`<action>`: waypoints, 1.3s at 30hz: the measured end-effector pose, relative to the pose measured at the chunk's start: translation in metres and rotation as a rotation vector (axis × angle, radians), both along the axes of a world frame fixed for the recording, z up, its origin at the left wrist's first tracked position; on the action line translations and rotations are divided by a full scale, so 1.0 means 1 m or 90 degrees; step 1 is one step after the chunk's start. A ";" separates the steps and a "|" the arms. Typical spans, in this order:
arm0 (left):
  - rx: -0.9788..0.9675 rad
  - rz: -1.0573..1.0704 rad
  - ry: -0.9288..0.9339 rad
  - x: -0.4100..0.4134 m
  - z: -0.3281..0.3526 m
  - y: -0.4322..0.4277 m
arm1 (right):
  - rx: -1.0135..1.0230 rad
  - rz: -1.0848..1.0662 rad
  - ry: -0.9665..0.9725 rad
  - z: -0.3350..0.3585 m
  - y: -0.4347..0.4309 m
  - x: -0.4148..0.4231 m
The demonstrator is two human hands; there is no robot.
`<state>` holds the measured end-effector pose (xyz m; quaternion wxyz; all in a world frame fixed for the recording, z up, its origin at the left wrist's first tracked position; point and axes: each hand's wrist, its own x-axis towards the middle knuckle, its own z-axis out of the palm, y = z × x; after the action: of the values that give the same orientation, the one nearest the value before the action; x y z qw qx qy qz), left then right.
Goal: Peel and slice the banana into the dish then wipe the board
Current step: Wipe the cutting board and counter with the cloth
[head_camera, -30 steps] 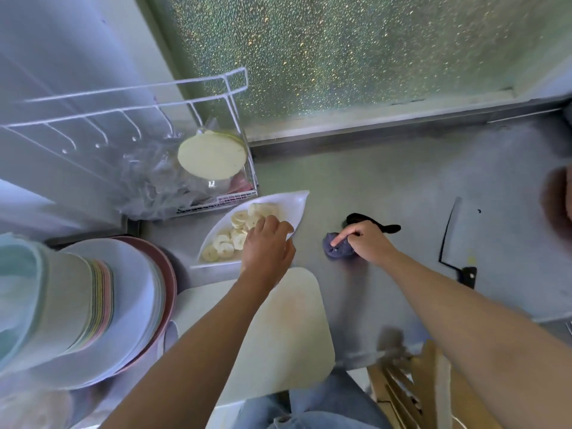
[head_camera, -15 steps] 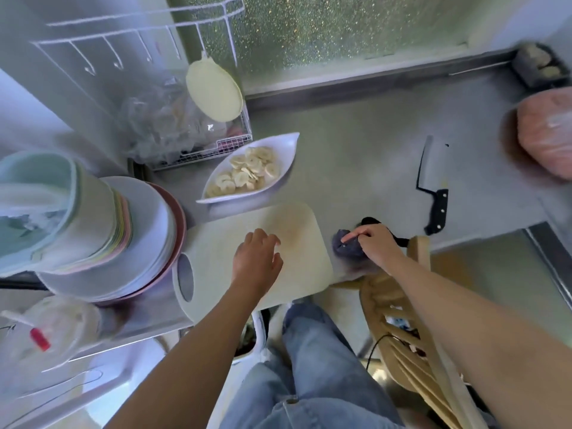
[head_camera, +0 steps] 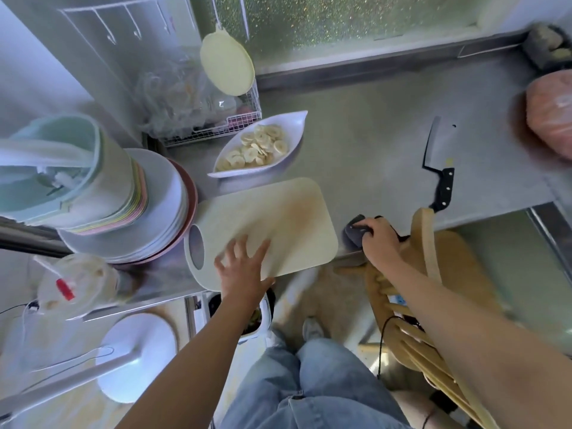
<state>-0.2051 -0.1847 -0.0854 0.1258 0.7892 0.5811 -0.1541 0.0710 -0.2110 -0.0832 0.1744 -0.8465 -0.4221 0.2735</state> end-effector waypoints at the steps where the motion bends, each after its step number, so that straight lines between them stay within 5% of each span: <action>1: 0.000 0.008 -0.003 0.002 -0.001 0.002 | -0.008 0.024 0.004 0.002 -0.002 -0.002; 9: -0.048 0.012 -0.053 0.010 -0.009 0.020 | 0.006 0.003 0.004 0.007 0.012 0.002; 18: 0.080 0.269 -0.112 -0.003 -0.008 -0.014 | 0.040 -0.032 -0.061 -0.004 0.001 0.000; 24: 0.032 0.250 -0.163 -0.001 -0.011 -0.009 | 0.078 -0.042 -0.002 -0.013 -0.022 -0.012; 30: 0.059 0.294 -0.348 -0.019 -0.006 -0.035 | 0.101 -0.059 0.092 -0.012 -0.040 -0.052; 39: 0.105 0.380 -0.365 -0.102 -0.007 -0.097 | 0.131 -0.039 0.288 -0.028 -0.054 -0.163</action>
<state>-0.3070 -0.2820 -0.0922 0.2578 0.6045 0.7360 0.1622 -0.0924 -0.2652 -0.1115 0.3578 -0.7539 -0.3721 0.4064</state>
